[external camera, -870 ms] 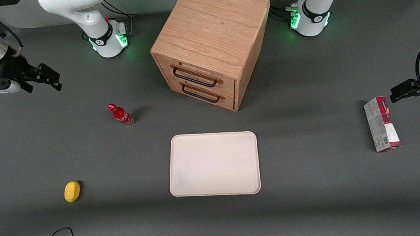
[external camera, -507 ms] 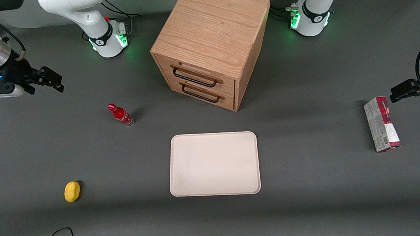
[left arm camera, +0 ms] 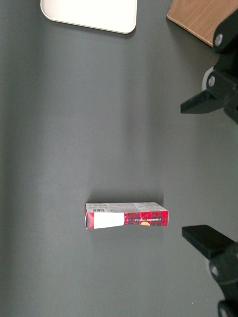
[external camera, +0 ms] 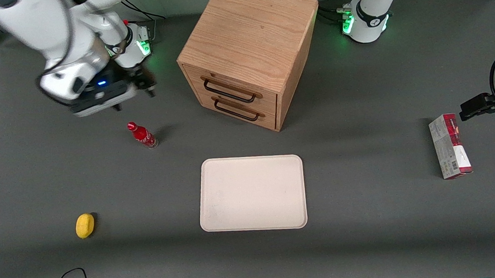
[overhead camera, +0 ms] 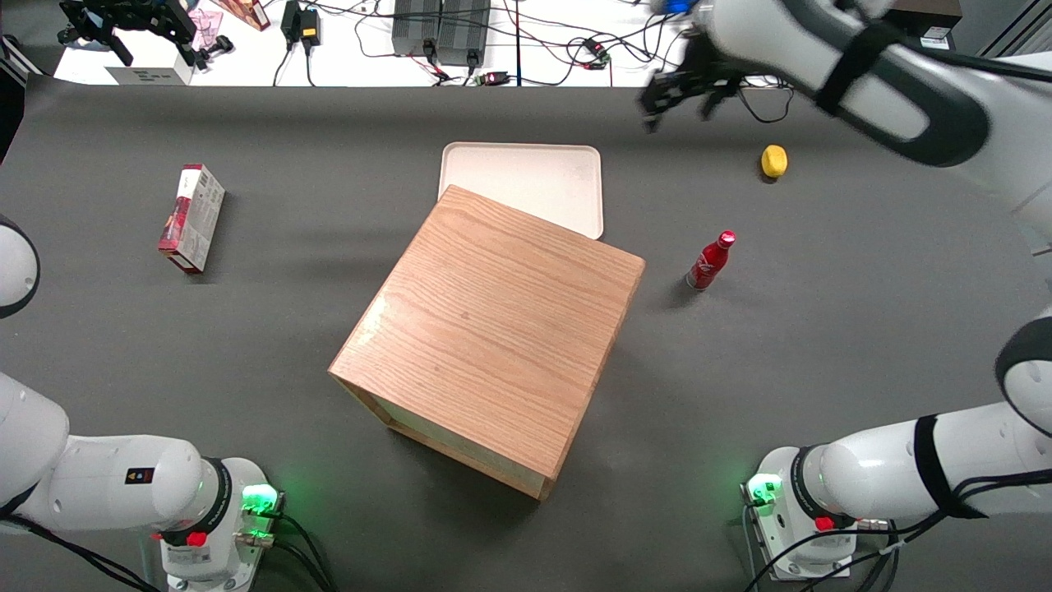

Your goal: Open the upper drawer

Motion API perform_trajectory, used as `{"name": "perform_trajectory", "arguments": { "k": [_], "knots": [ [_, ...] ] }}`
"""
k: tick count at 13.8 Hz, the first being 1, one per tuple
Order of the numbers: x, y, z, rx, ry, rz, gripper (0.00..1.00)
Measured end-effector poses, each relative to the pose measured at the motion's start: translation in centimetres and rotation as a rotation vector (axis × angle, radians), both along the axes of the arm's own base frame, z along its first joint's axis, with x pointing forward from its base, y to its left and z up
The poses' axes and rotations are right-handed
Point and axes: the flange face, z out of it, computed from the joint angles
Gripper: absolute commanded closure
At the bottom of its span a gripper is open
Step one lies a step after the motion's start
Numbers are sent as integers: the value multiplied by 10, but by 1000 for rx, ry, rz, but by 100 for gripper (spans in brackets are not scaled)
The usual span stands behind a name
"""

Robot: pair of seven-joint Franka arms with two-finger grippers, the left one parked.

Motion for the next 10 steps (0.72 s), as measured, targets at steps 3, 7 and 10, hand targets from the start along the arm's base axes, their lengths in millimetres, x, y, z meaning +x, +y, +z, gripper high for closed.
{"name": "perform_trajectory", "arguments": {
  "k": [3,7,10],
  "knots": [
    [-28,75,2,34,18,299,0],
    [-25,98,-27,82,103,496,0],
    [-13,104,-73,160,226,569,0]
  ]
}}
